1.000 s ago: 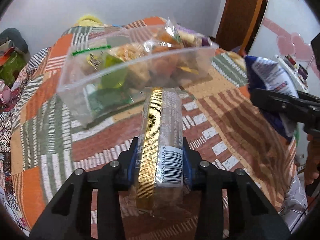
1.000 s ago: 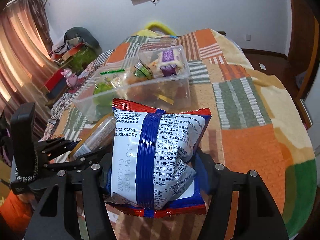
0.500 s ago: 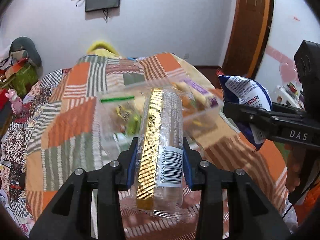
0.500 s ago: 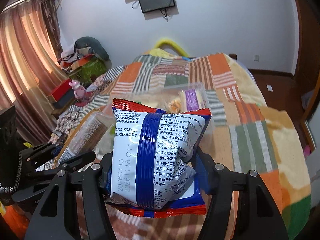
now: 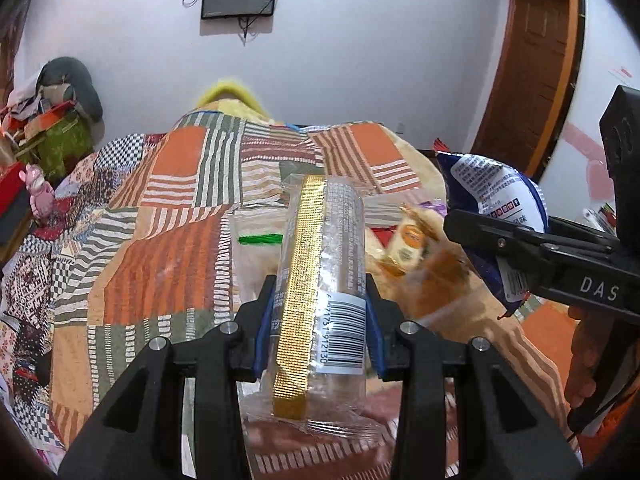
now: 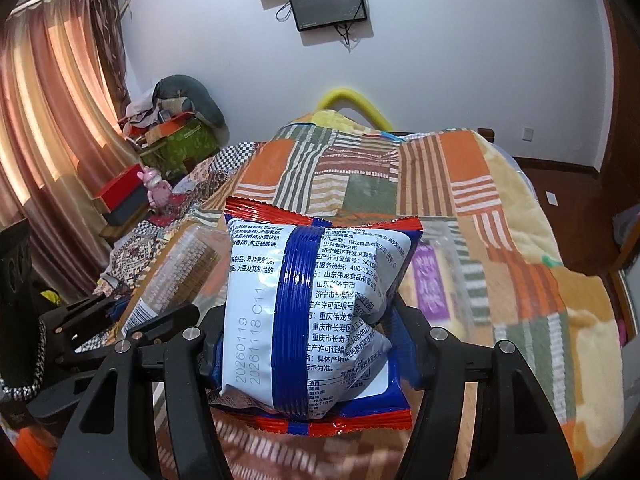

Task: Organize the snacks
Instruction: 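Lower the biscuit stick into the box with the left tool while the right drops the chip bag in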

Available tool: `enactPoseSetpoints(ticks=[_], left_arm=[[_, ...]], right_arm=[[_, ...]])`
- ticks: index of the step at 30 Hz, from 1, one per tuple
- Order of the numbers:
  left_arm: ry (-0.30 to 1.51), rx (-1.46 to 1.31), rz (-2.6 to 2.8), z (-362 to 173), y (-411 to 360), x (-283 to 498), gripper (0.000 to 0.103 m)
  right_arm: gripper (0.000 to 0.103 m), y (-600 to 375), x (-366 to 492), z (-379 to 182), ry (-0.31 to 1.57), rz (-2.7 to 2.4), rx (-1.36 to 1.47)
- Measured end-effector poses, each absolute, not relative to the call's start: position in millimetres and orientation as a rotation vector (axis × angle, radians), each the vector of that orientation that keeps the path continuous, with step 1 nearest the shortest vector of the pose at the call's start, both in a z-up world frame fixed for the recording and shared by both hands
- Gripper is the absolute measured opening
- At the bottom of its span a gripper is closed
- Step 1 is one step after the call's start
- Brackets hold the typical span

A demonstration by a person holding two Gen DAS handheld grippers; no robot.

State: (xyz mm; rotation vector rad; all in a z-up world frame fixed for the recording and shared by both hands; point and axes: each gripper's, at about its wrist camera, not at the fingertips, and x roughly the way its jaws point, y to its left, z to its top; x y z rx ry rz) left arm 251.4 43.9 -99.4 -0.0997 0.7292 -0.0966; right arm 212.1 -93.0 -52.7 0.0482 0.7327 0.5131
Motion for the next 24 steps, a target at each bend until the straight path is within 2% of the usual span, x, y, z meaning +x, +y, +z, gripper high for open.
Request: enactPoseSetpoints(ticks=[13,15,24], left_arm=[[0.77,-0.133,-0.074,-126,58,297,0.039],[0.762,-0.129,-0.071,-125,56,297,0.039],[0.733,-0.119,-0.066,-107,53,280,0.039]], right_arm=[[0.063,-67,245,-71,0.762,0.502,-0.051],[0.066,-68,244,-71,0.766,0.504,-0.058],[0.069,-86,228,-56,0.758,0.51,-0.023]])
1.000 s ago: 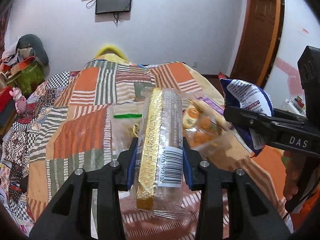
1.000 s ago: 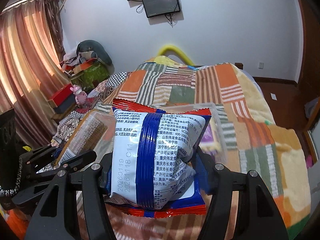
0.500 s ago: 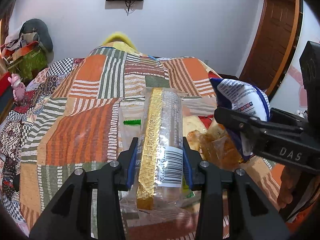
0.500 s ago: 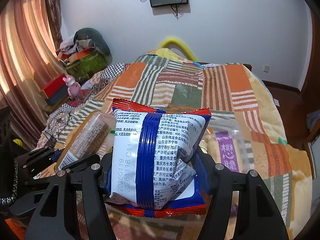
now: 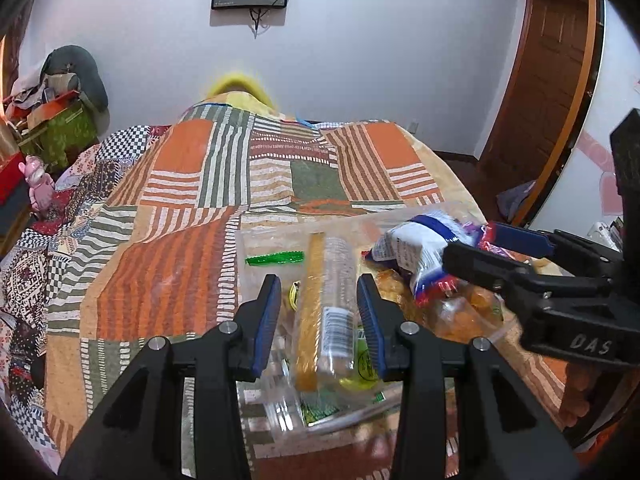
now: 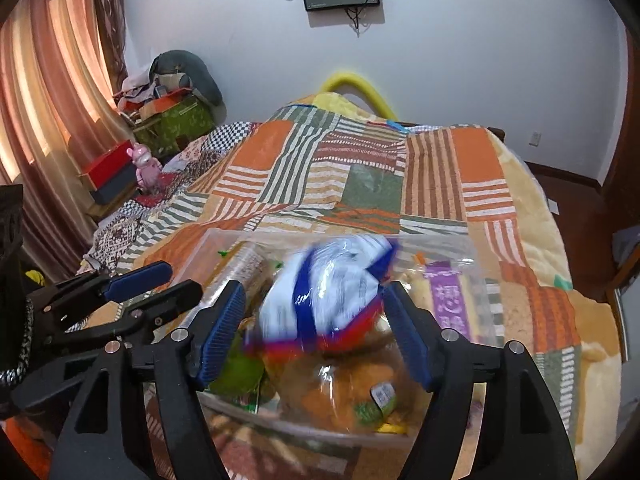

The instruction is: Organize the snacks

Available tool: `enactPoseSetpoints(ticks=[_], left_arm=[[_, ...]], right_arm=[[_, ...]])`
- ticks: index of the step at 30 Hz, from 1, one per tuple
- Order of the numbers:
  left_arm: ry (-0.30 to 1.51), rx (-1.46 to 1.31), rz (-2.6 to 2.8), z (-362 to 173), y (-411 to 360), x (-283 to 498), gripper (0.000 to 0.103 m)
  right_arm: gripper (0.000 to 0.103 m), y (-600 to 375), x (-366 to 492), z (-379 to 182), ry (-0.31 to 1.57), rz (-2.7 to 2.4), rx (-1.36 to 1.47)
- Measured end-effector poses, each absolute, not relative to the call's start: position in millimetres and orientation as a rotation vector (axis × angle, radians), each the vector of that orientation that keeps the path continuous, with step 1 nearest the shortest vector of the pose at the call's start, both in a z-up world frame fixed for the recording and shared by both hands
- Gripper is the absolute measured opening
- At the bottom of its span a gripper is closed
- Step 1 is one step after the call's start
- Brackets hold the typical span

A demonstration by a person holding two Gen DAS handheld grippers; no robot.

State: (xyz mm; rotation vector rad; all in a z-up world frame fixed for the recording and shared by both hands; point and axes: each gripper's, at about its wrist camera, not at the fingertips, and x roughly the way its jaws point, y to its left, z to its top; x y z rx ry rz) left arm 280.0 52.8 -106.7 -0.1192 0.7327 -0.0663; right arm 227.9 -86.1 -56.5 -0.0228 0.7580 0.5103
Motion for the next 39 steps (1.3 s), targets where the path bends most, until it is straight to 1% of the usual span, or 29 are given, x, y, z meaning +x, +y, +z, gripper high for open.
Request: enactPoseSetpoints(ticks=[11,16,20,22,25,27,29,31,32,33,34,36,39], left_arm=[[0.624,-0.119,-0.063,-52,50,219,0.04],[0.545,-0.111,-0.066,-22,46,182,0.045],[0.47,-0.106,-0.064,1,42,150,0.053],[0.43,-0.102,-0.062,13,40,134,0.057],[0.378,-0.089,-0.063,27,35,113,0.064],[0.346,-0.079,-0.063,35,32,100,0.071],[0.319,-0.066,-0.056,41,28,91,0.074],[0.298,-0.057,-0.052,46,24,83,0.081],[0.288,-0.057,-0.051,48,23,80,0.087],[0.276,-0.058,-0.048,50,23,76,0.09],[0.264,-0.059,-0.043,51,22,72,0.091],[0.249,-0.059,-0.039,53,22,66,0.095],[0.238,-0.062,-0.039,55,22,61,0.1]], right_arm=[[0.069,-115,173,-7,0.656,0.505,-0.015],[0.069,-129,138,19,0.581,0.499,0.001],[0.07,-137,111,35,0.518,0.492,0.011],[0.072,-141,98,42,0.483,0.485,0.013],[0.078,-144,82,47,0.436,0.473,0.015],[0.082,-144,74,51,0.409,0.467,0.014],[0.085,-145,68,54,0.382,0.457,0.01],[0.086,-144,63,58,0.358,0.453,0.0],[0.088,-143,61,59,0.349,0.453,-0.001],[0.091,-143,59,60,0.342,0.451,-0.002],[0.093,-142,57,60,0.332,0.446,-0.001],[0.103,-142,55,61,0.314,0.433,0.003],[0.103,-141,56,61,0.311,0.431,0.012]])
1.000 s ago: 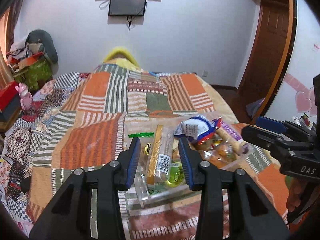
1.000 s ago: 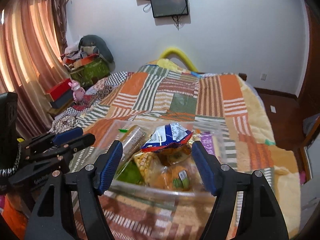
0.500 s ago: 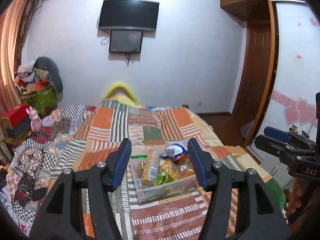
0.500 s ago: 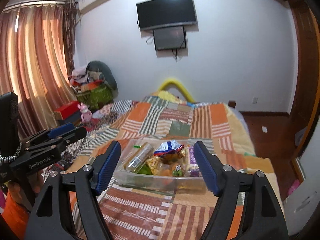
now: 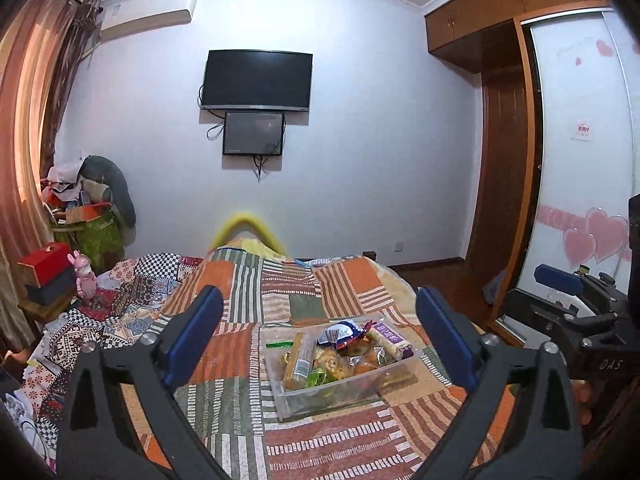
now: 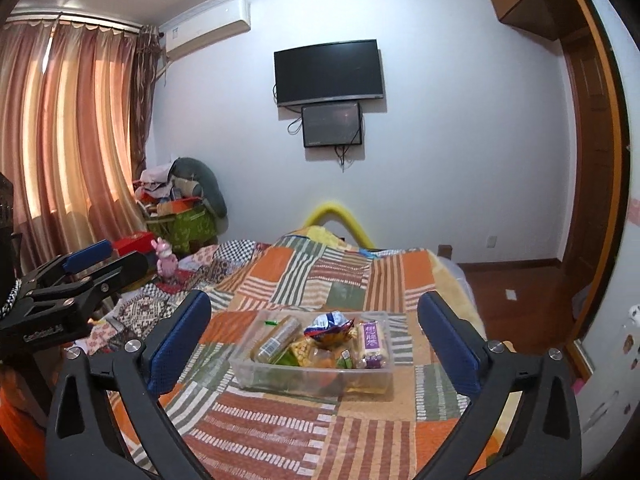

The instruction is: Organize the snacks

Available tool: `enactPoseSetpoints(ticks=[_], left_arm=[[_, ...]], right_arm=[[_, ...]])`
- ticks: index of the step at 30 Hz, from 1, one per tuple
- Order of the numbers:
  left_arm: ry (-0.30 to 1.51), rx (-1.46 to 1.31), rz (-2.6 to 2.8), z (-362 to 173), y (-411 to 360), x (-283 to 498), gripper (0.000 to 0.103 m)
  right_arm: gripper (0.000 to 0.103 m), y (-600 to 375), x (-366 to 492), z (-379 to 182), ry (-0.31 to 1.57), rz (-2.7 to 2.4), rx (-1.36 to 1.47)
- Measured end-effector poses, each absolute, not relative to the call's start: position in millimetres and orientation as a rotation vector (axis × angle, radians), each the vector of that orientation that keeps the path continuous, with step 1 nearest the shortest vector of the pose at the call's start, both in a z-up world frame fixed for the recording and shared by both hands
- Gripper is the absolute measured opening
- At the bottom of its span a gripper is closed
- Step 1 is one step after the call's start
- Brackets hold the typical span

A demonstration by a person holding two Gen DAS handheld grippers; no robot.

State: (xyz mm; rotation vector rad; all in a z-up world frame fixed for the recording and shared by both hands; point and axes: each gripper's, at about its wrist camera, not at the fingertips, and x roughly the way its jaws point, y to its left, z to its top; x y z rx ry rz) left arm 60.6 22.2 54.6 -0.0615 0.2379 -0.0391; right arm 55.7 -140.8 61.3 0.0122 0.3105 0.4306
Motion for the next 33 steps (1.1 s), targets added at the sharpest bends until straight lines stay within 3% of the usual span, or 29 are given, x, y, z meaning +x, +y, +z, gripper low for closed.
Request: enactPoseSetpoints(ticks=[33], left_arm=[[0.226,-0.054,-0.031,56,18,47,0.103]], right_arm=[[0.103,-151,35,63,0.283,0.412,0.042]])
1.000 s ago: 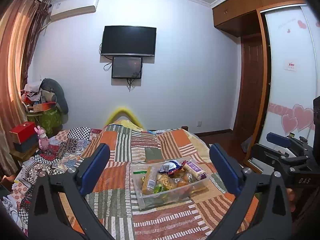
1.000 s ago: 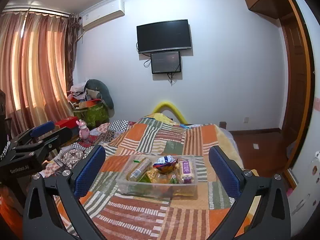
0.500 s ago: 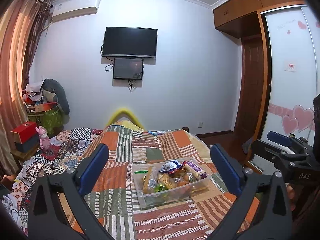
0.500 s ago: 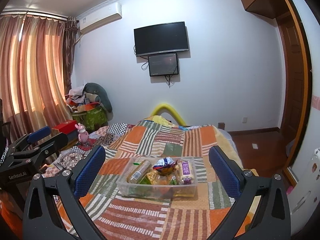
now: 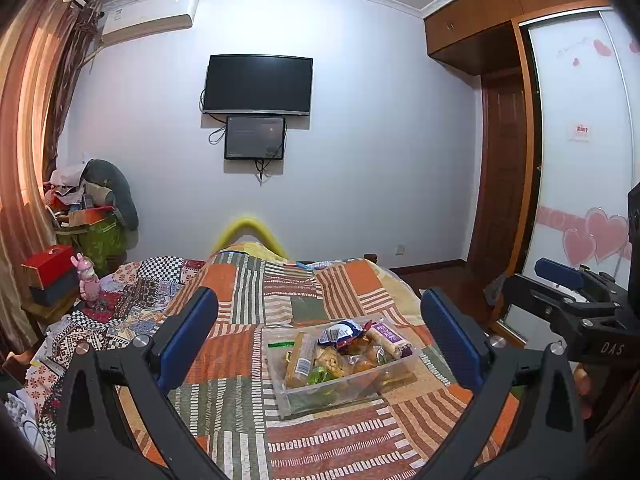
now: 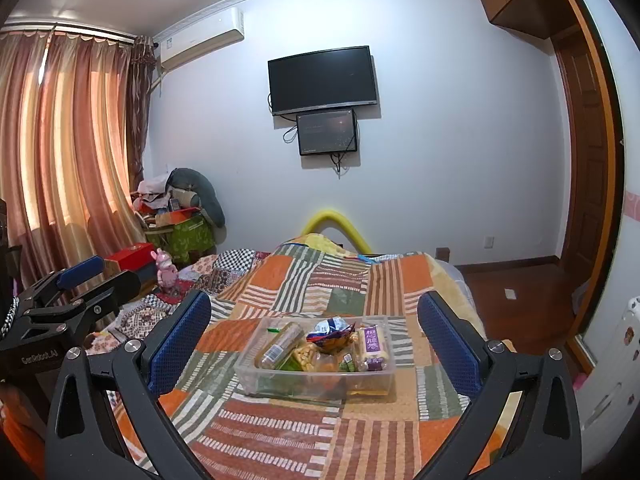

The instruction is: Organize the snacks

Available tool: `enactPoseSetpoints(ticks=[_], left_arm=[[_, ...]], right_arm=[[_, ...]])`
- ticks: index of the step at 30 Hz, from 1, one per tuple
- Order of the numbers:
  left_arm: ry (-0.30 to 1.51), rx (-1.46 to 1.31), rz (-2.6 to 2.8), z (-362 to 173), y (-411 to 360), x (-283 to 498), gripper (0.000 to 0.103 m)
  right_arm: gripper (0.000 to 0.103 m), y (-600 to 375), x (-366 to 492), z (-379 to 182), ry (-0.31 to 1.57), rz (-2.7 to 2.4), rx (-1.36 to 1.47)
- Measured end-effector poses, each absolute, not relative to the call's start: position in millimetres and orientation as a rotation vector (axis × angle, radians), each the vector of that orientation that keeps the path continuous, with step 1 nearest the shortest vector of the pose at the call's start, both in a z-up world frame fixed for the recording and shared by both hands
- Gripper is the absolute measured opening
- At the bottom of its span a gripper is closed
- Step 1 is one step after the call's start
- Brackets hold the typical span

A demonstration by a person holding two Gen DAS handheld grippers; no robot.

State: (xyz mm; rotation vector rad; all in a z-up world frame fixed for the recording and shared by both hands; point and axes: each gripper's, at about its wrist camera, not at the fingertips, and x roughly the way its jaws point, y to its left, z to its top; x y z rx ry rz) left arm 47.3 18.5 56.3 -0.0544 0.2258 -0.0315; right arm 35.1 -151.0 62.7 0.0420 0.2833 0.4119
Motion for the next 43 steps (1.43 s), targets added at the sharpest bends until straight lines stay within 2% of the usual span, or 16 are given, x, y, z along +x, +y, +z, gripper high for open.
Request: enactPoseSetpoints(ticks=[43], left_arm=[[0.229,-0.051,-0.059,53.8,15.2,44.3,0.103]], right_arm=[[0.103,-152.2,36.8,63.6,0.291,0.411,0.034]])
